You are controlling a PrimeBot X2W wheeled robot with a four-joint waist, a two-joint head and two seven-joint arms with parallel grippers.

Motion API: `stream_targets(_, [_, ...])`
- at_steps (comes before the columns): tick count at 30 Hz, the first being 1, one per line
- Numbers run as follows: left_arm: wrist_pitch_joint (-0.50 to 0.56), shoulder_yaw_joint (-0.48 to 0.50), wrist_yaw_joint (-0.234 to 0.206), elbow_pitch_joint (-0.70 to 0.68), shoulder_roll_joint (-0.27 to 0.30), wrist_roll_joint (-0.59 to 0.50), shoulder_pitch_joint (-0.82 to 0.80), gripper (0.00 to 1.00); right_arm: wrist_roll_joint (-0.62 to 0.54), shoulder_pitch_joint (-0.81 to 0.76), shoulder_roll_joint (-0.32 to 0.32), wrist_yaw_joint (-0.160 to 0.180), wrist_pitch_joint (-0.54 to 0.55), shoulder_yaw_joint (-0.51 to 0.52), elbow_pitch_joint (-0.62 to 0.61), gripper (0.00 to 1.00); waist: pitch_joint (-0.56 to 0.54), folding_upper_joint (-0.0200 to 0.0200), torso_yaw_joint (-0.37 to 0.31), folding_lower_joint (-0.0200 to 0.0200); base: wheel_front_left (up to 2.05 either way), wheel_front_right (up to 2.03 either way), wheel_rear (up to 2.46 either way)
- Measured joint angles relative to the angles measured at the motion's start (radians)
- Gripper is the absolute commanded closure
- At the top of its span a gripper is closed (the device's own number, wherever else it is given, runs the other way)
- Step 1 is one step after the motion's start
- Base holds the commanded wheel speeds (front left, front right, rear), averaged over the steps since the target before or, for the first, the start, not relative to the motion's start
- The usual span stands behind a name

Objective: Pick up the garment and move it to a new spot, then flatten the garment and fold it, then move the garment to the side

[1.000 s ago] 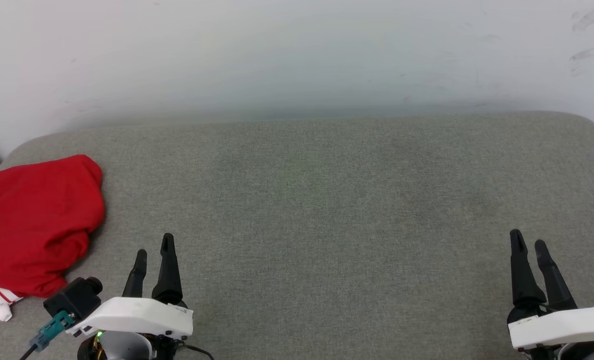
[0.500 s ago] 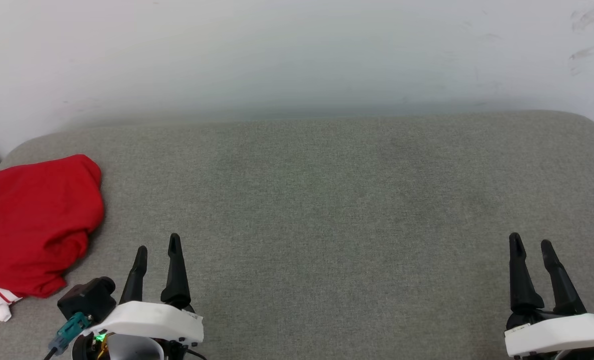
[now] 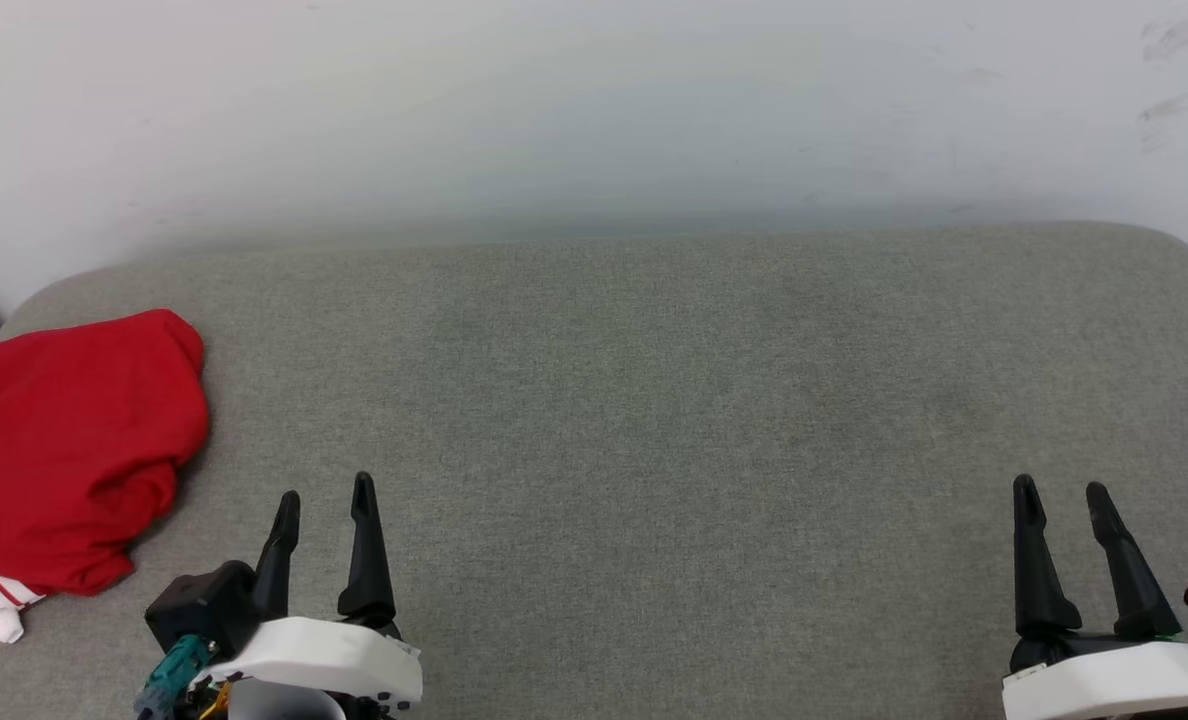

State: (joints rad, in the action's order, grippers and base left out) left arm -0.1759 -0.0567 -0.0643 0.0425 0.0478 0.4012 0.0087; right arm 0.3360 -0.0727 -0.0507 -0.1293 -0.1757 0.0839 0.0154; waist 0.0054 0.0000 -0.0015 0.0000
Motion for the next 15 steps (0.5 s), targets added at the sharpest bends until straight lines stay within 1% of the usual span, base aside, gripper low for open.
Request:
stream_targets(5, [-0.012, -0.006, 0.003, -0.004, 0.000, -0.044, 0.005, 0.00, -0.030, -0.010, 0.000, 0.000, -0.010, 0.000, -0.008, 0.00, 0.001, 0.0000, 0.000, 0.0000, 0.00, 0.00, 0.00])
stream_targets(11, [-0.024, -0.010, 0.020, -0.008, 0.000, -0.082, 0.009, 0.00, -0.066, -0.015, 0.000, 0.000, -0.025, -0.001, -0.016, 0.00, 0.002, 0.0000, -0.001, 0.0000, 0.00, 0.00, 0.00])
stream_targets(15, [-0.033, -0.011, 0.022, -0.007, 0.000, -0.108, 0.017, 0.00, -0.086, -0.025, 0.000, 0.000, -0.033, -0.002, -0.018, 0.00, 0.002, 0.0000, -0.002, 0.0000, 0.00, 0.00, 0.00])
